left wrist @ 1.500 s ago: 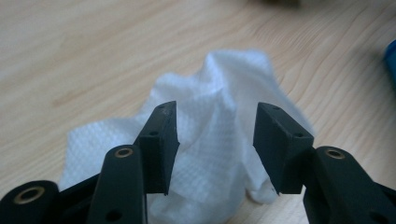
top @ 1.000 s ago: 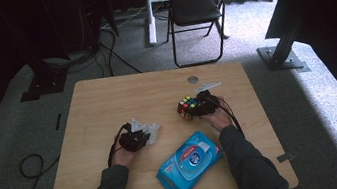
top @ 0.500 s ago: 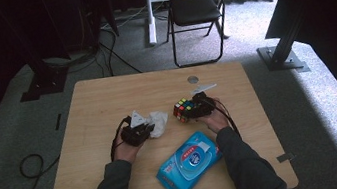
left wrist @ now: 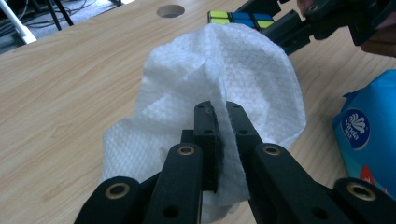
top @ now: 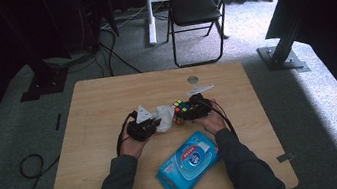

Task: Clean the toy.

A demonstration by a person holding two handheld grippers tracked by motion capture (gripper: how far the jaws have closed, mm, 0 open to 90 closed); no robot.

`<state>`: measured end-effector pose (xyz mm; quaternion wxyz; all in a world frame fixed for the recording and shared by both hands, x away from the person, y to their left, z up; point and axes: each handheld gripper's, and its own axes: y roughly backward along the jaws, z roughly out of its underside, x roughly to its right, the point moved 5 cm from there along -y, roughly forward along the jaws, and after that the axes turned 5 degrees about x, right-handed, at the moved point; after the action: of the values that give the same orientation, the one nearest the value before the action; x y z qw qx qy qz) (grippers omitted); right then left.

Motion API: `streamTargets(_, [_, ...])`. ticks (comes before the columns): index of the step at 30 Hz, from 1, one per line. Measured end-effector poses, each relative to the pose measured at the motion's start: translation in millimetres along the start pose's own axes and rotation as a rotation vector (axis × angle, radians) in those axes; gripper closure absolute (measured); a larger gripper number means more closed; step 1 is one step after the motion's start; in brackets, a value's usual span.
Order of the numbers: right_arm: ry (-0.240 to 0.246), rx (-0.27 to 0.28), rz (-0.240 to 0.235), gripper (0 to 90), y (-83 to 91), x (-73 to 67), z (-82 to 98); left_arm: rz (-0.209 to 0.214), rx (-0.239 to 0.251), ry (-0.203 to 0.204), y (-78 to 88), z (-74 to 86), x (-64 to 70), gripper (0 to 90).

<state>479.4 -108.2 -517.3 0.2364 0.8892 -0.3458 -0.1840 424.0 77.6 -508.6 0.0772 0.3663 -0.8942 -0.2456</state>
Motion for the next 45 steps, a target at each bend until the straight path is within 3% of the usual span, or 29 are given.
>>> streamTargets(15, [0.007,0.012,-0.087,34.4,-3.8,-18.0,-5.3,0.008,-0.009,-0.008,-11.3,-2.3,5.4,85.5])
streamTargets(23, [0.003,0.017,-0.109,34.4,-6.0,-23.9,-7.0,0.015,-0.012,-0.014,-13.9,-3.6,9.6,85.4])
streamTargets(45, [-0.037,0.041,-0.098,34.3,-6.4,-21.2,-10.9,0.089,-0.032,-0.066,-23.6,-1.1,37.3,85.4])
